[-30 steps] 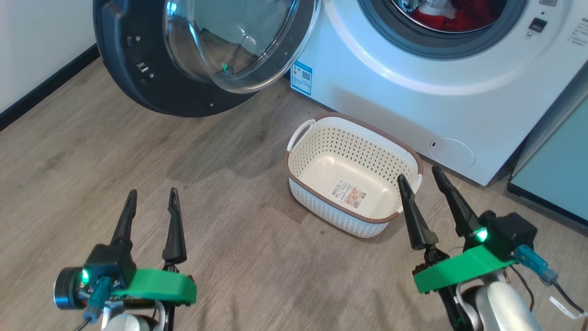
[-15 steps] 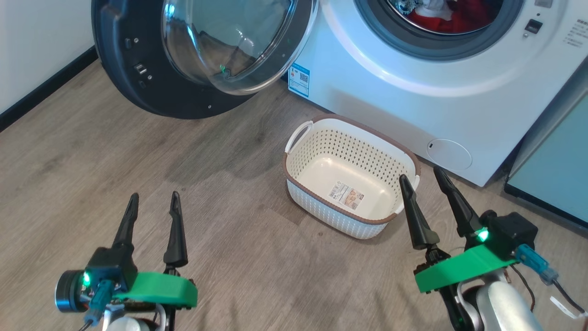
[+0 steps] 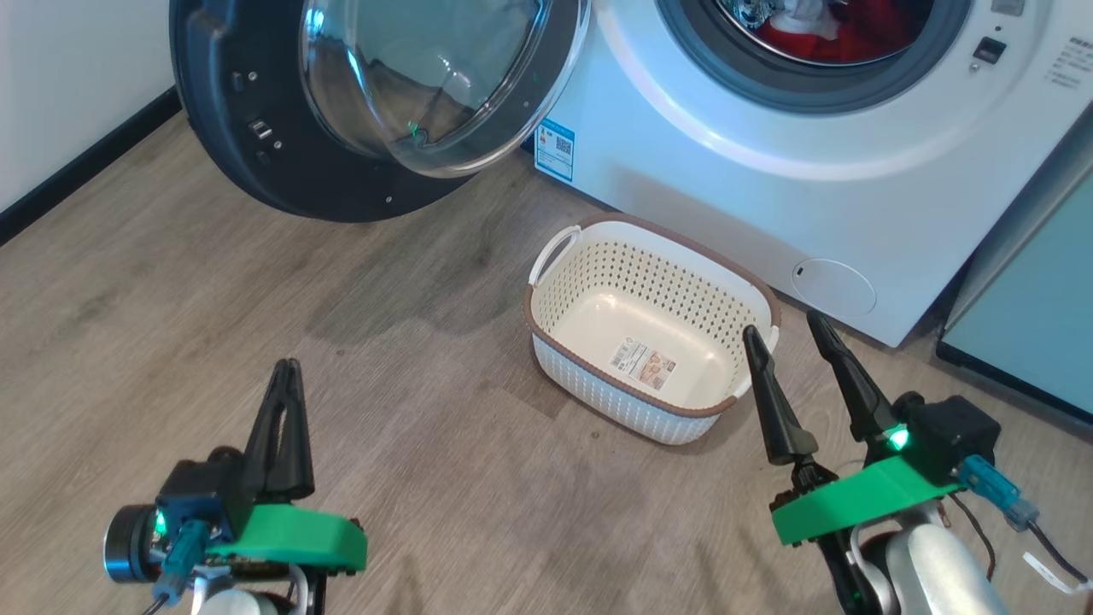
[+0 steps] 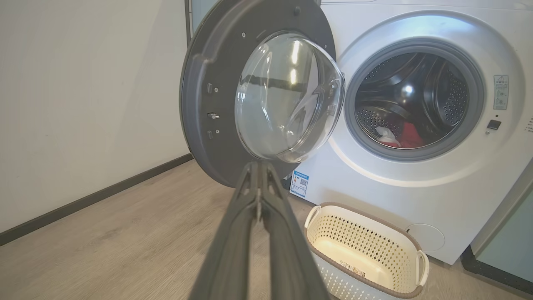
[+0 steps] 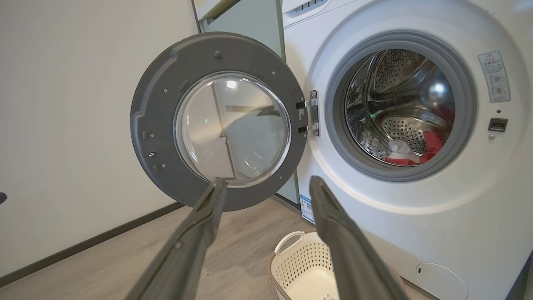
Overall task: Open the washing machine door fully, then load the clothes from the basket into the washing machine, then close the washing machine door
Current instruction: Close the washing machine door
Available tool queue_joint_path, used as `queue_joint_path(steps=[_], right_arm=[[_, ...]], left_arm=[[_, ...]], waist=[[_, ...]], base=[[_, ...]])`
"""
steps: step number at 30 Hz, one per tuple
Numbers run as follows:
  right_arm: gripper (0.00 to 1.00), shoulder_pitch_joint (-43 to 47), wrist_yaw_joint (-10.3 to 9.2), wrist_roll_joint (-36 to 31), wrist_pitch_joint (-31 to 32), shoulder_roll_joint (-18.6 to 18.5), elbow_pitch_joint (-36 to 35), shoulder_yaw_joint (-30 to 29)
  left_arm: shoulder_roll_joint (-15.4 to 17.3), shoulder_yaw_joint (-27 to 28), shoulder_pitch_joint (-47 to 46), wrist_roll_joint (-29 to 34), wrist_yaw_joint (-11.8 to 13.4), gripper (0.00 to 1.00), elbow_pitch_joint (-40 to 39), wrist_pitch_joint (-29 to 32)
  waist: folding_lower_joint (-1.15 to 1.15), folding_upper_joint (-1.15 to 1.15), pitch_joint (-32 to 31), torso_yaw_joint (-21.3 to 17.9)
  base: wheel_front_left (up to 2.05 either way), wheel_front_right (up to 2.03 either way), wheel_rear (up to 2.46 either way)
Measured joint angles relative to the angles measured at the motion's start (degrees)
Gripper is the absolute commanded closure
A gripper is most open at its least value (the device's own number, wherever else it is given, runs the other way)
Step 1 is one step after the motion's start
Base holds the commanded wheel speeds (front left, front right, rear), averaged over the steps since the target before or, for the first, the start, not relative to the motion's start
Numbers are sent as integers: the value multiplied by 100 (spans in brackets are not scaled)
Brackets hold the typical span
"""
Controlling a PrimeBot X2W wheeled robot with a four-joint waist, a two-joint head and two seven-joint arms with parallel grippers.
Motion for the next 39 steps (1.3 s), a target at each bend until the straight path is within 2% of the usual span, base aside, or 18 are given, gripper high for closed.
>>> queue_joint_path(steps=[7, 15, 18, 22, 26, 31, 35, 39], right_arm=[[0, -1, 0, -119, 99, 0, -165, -161], [0, 41, -1, -372, 354, -1, -549, -542], [0, 43, 0, -495, 497, -1, -814, -542], [0, -18, 0, -637, 682, -2, -1102, -535], [0, -189, 0, -778, 812, -5, -1350, -503], [0, -396, 0, -839, 861, -10, -1514, -425], [0, -488, 0, -893, 868, -14, -1545, -330], [0, -627, 0, -924, 868, -20, -1581, -285]], left_arm=[[0, 40, -18, -33, 5, 100, -155, 0], [64, 541, -469, 25, -4, 100, -476, 0], [404, 1094, -807, 20, -57, 100, -643, 0], [1104, 1922, -1479, -131, -269, 100, -582, -14], [1858, 2553, -2370, -465, -619, 100, 209, -32], [2685, 2934, -3677, -1054, -1013, 100, 1900, 141], [3281, 3016, -4556, -1224, -1115, 100, 3318, 411], [3401, 3385, -5332, -1756, -1046, 100, 4523, 816]], waist=[[0, 0, 171, 2], [0, 0, 466, -19], [0, 0, 615, -136], [0, 0, 889, -368], [0, 0, 1220, -603], [1, 0, 1625, -899], [1, 0, 1903, -1134], [1, 0, 2159, -1349]], base=[[0, 0, 0], [0, 0, 0], [0, 0, 0], [0, 0, 0], [0, 0, 0], [0, 0, 0], [0, 0, 0], [0, 0, 0]])
